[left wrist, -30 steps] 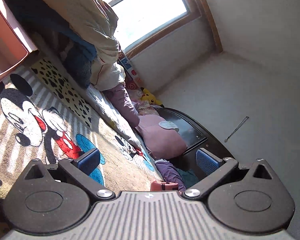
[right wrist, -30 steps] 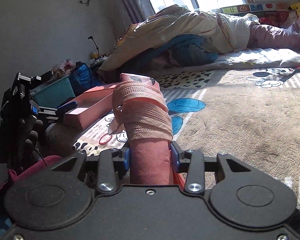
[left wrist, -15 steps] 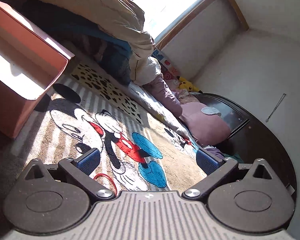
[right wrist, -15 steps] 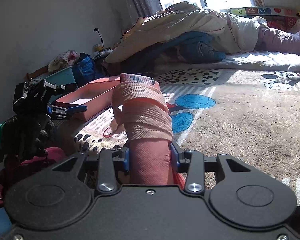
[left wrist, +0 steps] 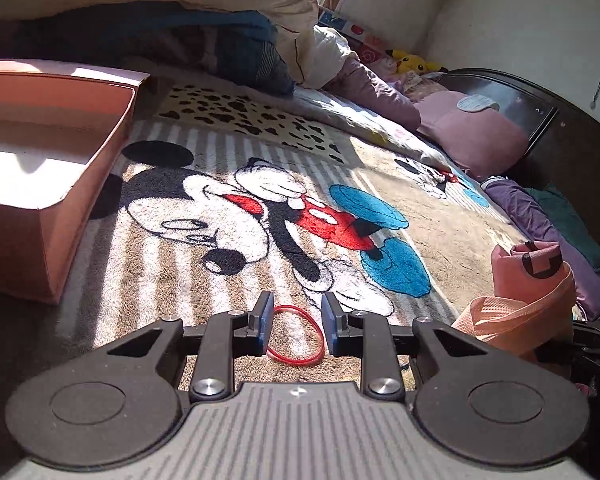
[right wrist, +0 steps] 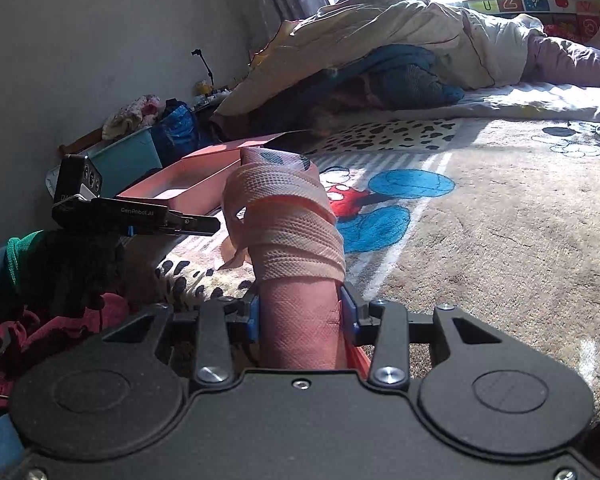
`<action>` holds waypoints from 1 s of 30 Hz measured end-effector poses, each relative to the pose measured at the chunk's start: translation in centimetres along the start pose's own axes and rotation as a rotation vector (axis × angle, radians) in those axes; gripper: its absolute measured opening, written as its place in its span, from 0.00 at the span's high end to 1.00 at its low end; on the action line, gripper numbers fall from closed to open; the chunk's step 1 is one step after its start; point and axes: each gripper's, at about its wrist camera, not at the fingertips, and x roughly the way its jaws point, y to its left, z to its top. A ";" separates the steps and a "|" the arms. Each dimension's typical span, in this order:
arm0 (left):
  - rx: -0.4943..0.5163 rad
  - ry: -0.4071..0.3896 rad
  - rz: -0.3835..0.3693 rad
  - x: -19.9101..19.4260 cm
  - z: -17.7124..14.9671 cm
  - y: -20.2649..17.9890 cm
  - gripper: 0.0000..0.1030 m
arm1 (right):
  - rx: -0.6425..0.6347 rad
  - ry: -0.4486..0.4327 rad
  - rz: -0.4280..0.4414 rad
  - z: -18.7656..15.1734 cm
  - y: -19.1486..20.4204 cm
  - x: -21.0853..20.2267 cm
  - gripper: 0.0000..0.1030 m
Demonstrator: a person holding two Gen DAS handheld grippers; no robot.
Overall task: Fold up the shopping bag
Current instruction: 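Grasp the red rubber band from the blanket with the left tool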
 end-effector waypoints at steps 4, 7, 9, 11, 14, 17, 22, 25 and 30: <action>0.076 0.048 0.025 0.7 0.1 -0.5 0.75 | 0.005 0.000 0.003 -0.1 0.1 0.0 0.62; 0.132 0.085 0.043 1.2 0.1 -0.9 0.75 | 0.013 0.003 0.002 -0.3 0.0 0.1 0.62; 0.170 0.109 0.056 1.5 0.1 -1.2 0.75 | 0.019 0.002 0.003 -0.4 0.0 0.0 0.62; 0.209 0.135 0.068 1.9 0.2 -1.4 0.75 | 0.022 0.000 0.004 -0.5 0.0 0.0 0.62; 0.286 0.194 0.077 2.7 0.4 -1.9 0.75 | 0.030 -0.003 0.002 -0.6 -0.2 -0.1 0.62; 0.375 0.261 0.094 3.5 0.7 -2.3 0.75 | 0.037 -0.004 0.002 -0.7 -0.3 -0.2 0.62; 0.525 0.334 0.093 4.0 1.3 -4.1 0.75 | 0.044 -0.006 0.001 -0.8 -0.3 -0.2 0.62; 0.664 0.370 0.127 4.8 0.5 -5.4 0.75 | 0.053 -0.007 0.000 -0.9 -0.5 -0.3 0.62; 0.737 0.359 0.185 4.6 0.0 -6.3 0.75 | 0.058 -0.012 -0.004 -0.8 -0.6 -0.3 0.62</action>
